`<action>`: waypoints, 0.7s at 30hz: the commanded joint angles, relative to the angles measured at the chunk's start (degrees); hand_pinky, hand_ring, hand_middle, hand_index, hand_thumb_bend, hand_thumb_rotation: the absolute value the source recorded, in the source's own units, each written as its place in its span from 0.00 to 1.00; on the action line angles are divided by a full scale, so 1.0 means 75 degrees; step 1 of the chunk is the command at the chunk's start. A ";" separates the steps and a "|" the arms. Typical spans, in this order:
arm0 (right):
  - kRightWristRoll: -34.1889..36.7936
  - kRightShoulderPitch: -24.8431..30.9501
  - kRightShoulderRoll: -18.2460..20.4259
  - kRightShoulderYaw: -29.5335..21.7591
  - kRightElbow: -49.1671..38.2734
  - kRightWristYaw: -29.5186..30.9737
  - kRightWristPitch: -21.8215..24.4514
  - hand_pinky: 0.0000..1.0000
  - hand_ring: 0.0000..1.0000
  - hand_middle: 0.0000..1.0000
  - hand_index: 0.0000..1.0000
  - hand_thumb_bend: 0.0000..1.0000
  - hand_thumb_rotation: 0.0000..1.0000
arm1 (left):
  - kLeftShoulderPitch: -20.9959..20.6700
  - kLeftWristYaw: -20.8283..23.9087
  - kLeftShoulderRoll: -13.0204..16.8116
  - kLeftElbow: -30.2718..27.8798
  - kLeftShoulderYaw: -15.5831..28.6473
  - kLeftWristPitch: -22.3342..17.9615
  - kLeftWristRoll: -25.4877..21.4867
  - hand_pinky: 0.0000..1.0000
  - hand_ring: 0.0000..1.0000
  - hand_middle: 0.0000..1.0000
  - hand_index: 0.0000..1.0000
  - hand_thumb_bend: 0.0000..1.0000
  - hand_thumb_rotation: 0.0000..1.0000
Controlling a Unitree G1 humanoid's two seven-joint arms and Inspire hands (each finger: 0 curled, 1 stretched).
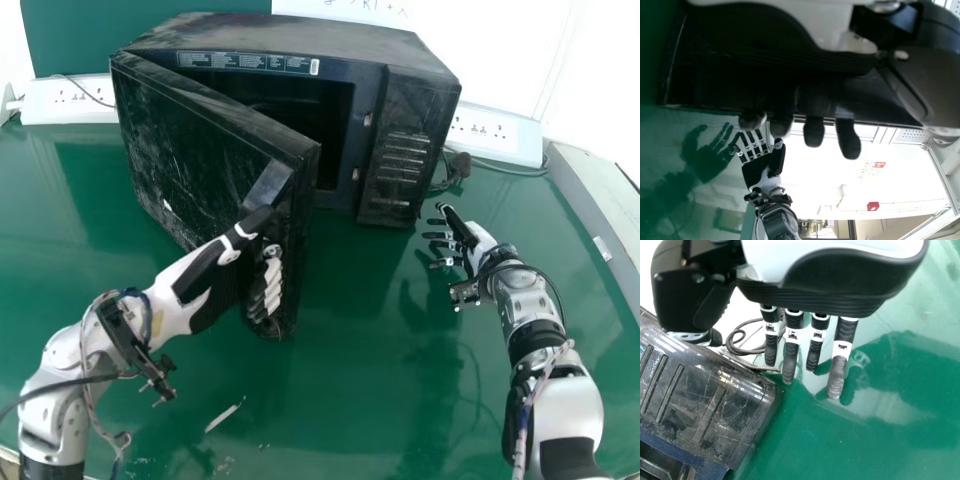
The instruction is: Open the door of oven
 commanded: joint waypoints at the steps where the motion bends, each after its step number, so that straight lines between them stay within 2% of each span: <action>1: -0.0120 0.0489 0.0129 0.0072 0.0327 0.0112 0.0360 0.62 0.69 0.71 0.83 0.62 1.00 | 0.0018 0.0142 -0.0141 -0.0366 0.0351 0.0139 -0.0681 0.00 0.01 0.05 0.06 0.82 0.92; 4: -0.0069 0.0495 0.0139 0.0013 0.0328 0.0109 0.0369 0.63 0.69 0.72 0.83 0.62 1.00 | 0.0058 0.0175 -0.0093 -0.0563 0.0581 0.0639 -0.1172 0.00 0.01 0.05 0.07 0.81 0.91; 6: -0.0091 0.0484 0.0139 0.0027 0.0330 0.0101 0.0393 0.62 0.68 0.72 0.83 0.62 1.00 | 0.0074 0.0213 0.0011 -0.0757 0.0789 0.1039 -0.1494 0.00 0.01 0.06 0.07 0.84 0.90; 9: -0.0132 0.0466 0.0139 0.0065 0.0328 0.0058 0.0409 0.63 0.69 0.71 0.83 0.63 1.00 | 0.0111 0.0166 0.0069 -0.0859 0.1142 0.1300 -0.1920 0.00 0.01 0.05 0.06 0.85 0.91; 19: -0.0150 0.0512 0.0087 0.0075 0.0343 0.0118 0.0291 0.58 0.66 0.70 0.82 0.64 1.00 | 0.0213 0.0185 0.0487 -0.1190 0.1745 0.1581 -0.2503 0.00 0.01 0.06 0.06 0.89 0.91; 21: -0.0105 0.0514 0.0091 0.0028 0.0345 0.0110 0.0305 0.59 0.66 0.70 0.82 0.63 1.00 | 0.0217 -0.0117 0.0419 -0.0975 0.1769 0.1232 -0.2593 0.00 0.01 0.05 0.06 0.88 0.91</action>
